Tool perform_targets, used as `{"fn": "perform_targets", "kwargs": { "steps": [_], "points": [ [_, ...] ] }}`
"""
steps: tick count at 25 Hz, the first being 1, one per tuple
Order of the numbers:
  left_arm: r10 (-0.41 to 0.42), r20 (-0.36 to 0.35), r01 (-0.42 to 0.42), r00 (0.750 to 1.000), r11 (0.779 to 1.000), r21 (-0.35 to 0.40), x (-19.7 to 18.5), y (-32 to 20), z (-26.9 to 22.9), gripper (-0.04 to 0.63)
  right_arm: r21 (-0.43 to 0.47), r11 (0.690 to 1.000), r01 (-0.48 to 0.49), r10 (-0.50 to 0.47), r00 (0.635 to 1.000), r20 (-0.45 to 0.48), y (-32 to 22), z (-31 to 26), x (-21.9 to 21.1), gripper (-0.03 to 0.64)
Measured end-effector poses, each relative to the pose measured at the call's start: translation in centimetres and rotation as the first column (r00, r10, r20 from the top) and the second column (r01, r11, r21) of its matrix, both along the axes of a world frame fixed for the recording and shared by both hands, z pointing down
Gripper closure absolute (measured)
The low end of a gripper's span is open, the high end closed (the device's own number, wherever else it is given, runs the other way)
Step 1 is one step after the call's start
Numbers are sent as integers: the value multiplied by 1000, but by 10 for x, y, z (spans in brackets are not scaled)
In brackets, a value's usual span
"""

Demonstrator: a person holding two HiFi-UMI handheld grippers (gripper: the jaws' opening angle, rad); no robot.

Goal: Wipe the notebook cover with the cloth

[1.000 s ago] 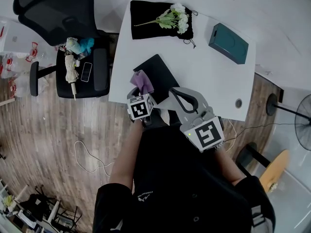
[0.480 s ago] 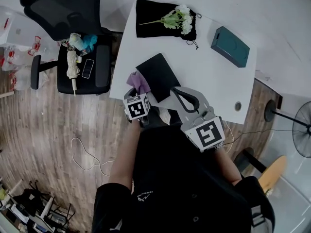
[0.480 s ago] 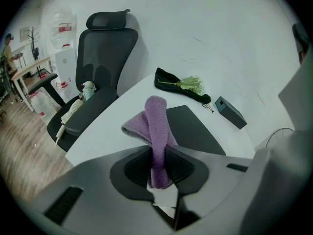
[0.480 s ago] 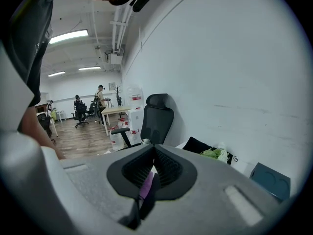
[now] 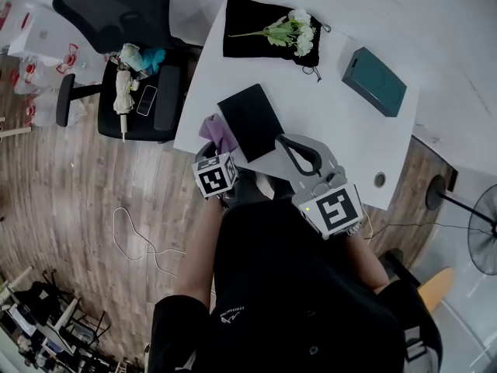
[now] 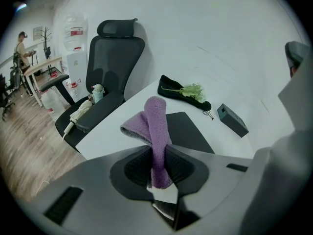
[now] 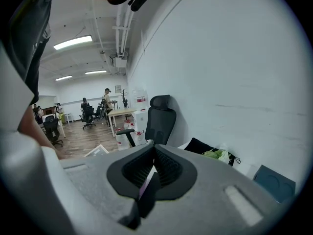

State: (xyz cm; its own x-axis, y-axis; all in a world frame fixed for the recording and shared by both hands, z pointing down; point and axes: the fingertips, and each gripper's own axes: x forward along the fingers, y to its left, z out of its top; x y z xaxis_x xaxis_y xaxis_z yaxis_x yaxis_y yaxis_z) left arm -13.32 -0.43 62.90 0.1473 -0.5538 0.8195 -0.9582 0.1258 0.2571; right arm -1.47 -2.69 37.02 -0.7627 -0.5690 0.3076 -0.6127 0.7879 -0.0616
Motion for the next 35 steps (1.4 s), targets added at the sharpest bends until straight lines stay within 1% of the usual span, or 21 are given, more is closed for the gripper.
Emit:
{"fn": "perform_targets", "kwargs": {
  "steps": [5, 9, 12, 18, 23, 28, 31, 35],
  "points": [
    [5, -41, -4, 999, 1000, 20, 33, 1, -9, 528, 0, 999, 42, -42, 999, -12, 2, 5, 24, 612],
    [26, -50, -24, 998, 999, 31, 61, 0, -15, 528, -1, 999, 54, -54, 998, -19, 4, 8, 41, 612],
    [50, -59, -48, 997, 998, 32, 82, -3, -14, 528, -2, 999, 45, -45, 999, -13, 3, 9, 55, 612],
    [103, -92, -100, 990, 994, 36, 126, -7, -11, 528, -4, 1000, 24, -24, 999, -35, 4, 13, 79, 612],
    [117, -138, -113, 984, 993, 35, 156, -13, -2, 528, 1, 1000, -9, 9, 999, -38, 6, 13, 97, 612],
    [129, -156, -126, 979, 992, 32, 174, -21, 7, 528, -8, 999, -42, 41, 997, -60, 8, 17, 115, 612],
    [123, -157, -120, 980, 992, 28, 177, -24, 11, 528, -13, 998, -64, 63, 996, -63, 7, 18, 124, 612],
    [117, -148, -116, 982, 993, 14, 178, -24, 20, 528, -10, 997, -72, 71, 995, -74, 6, 20, 132, 612]
  ]
}}
